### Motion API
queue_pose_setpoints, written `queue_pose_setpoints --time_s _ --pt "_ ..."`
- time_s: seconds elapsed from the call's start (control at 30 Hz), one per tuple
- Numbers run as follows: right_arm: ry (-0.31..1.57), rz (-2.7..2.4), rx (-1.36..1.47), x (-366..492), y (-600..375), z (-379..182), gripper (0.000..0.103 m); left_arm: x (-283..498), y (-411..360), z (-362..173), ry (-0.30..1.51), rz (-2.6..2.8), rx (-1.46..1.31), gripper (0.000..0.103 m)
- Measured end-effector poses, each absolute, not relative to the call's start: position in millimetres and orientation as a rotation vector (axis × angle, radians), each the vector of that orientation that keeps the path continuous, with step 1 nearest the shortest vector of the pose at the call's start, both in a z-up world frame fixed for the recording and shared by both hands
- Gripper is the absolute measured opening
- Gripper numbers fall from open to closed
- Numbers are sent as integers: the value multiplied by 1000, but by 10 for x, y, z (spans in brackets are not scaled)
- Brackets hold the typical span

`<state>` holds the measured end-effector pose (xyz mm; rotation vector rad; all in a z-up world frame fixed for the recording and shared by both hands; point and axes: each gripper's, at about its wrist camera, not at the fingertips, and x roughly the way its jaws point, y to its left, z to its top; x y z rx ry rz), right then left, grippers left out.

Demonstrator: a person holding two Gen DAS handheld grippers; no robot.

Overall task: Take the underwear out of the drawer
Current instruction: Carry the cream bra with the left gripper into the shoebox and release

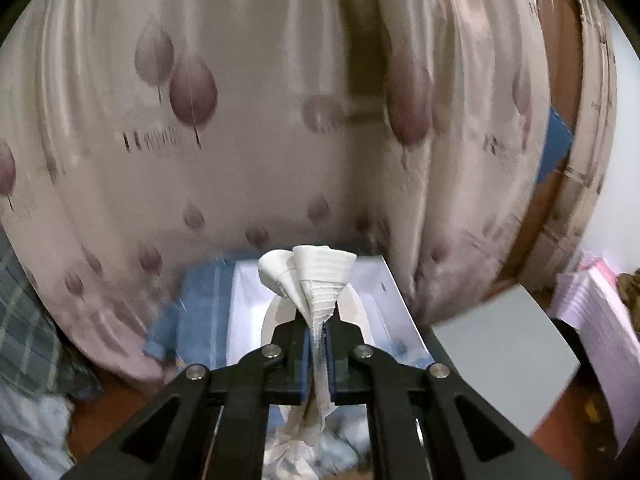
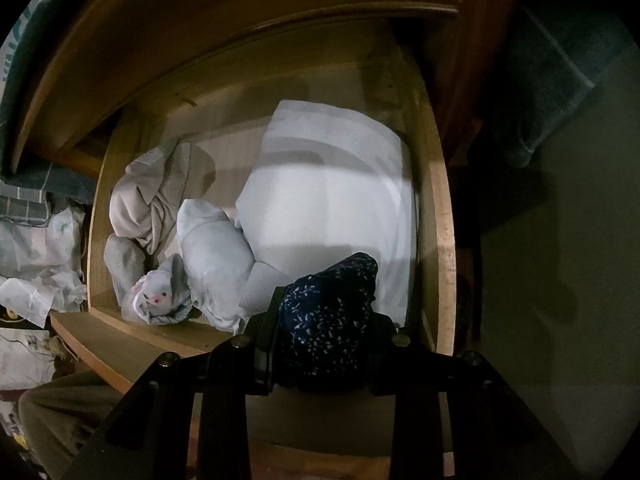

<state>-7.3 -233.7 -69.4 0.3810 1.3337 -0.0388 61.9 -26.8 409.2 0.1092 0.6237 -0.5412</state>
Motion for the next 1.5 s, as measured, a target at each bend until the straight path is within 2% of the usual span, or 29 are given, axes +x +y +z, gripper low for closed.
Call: queue_pose_setpoints --time_s 0.1,0.23,0.57,0.93,1.17,1.5 --pt "1334 -38 385 -78 -2332 -706 30 877 -409 4216 599 -480 144 6" --pt "1336 -36 396 -80 -2343 -717 30 1195 -519 4120 609 -431 166 6" --pt "1339 -28 426 -82 -2365 -727 30 1896 -809 3170 734 -416 176 6" --pt "1348 -19 439 -66 -2358 -736 30 2179 -876 2419 809 -322 217 6" --pt "1347 -19 438 -65 -2358 -737 30 2138 -893 2301 809 -307 248 6" --pt "1346 -19 425 -55 -2353 -719 30 1974 -881 2281 838 -328 238 14"
